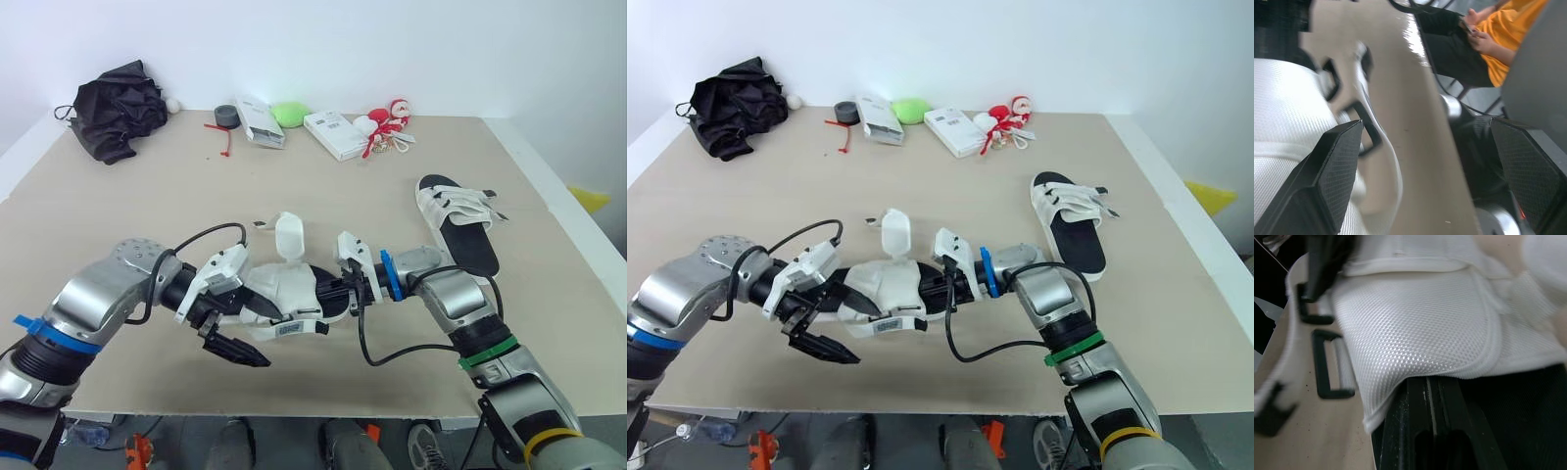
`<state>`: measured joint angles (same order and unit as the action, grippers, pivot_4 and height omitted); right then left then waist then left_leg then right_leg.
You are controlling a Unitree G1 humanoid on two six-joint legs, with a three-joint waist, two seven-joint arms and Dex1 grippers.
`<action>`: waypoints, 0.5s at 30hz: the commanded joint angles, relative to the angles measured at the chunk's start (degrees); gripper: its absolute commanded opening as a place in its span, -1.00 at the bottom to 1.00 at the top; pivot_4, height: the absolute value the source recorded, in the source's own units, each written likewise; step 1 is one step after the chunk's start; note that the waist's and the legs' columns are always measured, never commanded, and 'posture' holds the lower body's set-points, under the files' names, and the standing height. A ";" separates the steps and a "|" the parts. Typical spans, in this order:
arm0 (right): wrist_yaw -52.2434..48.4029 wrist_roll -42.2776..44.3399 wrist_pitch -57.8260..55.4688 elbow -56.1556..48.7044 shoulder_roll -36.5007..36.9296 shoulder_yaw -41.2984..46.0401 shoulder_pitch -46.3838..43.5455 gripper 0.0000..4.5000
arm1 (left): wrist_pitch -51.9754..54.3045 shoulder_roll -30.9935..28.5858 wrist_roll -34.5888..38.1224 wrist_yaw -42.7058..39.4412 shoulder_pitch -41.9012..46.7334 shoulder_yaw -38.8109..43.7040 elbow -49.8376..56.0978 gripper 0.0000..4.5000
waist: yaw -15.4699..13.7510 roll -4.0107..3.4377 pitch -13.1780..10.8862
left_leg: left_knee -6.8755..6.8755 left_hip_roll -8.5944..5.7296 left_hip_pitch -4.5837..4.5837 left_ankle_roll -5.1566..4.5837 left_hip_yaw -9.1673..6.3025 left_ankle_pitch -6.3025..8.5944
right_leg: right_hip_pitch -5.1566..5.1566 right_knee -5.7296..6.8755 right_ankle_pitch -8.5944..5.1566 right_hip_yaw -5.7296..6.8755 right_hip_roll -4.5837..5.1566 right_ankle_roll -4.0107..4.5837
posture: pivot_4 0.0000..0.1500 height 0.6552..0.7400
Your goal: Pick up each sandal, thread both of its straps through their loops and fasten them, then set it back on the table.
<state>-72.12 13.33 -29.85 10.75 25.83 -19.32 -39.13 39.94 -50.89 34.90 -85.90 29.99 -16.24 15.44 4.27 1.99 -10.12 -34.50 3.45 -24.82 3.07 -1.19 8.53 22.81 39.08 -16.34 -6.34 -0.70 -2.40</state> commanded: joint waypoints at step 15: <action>0.13 -1.87 -1.55 2.50 1.21 -1.76 0.80 -1.00 | 5.27 -6.15 5.91 1.80 -16.17 3.98 7.96 0.88 | -0.08 0.01 0.00 | -0.09 0.06 0.02 0.00 0.05 -0.02 | 0.00 0.02 0.06 0.00 0.02 0.13 | 1.00 0.95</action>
<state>-72.25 13.32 -29.89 11.52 25.91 -19.50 -39.55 37.70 -55.10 34.14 -85.06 14.51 -15.78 20.34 4.19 2.00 -10.12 -34.59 3.51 -24.80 3.06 -1.14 8.51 22.81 39.10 -16.28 -6.34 -0.68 -2.27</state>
